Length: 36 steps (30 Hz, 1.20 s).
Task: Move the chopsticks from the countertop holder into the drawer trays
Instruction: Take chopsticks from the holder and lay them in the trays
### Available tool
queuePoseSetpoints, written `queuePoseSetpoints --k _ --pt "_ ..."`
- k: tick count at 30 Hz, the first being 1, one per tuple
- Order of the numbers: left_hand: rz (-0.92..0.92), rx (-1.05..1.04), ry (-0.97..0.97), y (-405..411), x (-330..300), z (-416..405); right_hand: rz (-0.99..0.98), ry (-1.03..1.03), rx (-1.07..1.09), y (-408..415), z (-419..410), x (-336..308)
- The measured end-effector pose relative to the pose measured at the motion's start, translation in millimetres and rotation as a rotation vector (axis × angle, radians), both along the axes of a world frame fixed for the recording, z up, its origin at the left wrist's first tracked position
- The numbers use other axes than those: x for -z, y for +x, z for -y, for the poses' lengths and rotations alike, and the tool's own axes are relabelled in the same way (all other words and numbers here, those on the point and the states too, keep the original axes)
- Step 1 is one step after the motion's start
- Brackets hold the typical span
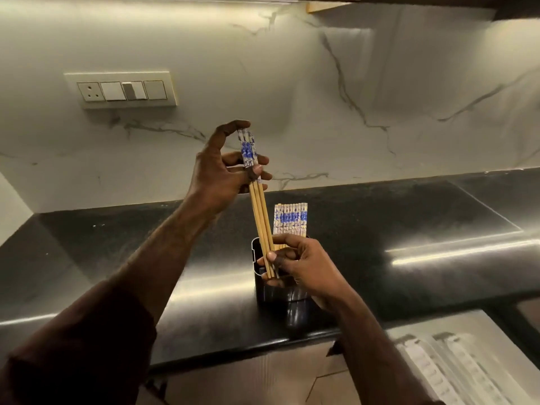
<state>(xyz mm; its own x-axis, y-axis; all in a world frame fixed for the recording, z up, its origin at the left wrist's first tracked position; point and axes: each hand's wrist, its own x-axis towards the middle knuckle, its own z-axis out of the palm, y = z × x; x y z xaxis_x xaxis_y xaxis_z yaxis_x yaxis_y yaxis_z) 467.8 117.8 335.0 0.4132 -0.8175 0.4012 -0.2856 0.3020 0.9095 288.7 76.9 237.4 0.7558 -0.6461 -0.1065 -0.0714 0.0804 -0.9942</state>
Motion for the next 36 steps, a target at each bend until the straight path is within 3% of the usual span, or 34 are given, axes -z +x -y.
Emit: queuePoseSetpoints --k 9,18,26,36 --pt "-0.093 0.126 0.073 -76 18 -71 -0.034 0.069 0.06 -87 -91 18" --pt "-0.143 0.306 0.126 -179 33 -72 -0.125 0.126 0.219 -201 -127 13" --pt "-0.162 0.372 0.157 -304 57 -44 -0.205 0.196 0.388 -325 -119 23" --pt "-0.311 0.298 0.273 -451 126 17 -0.401 0.25 0.376 -473 -54 56"
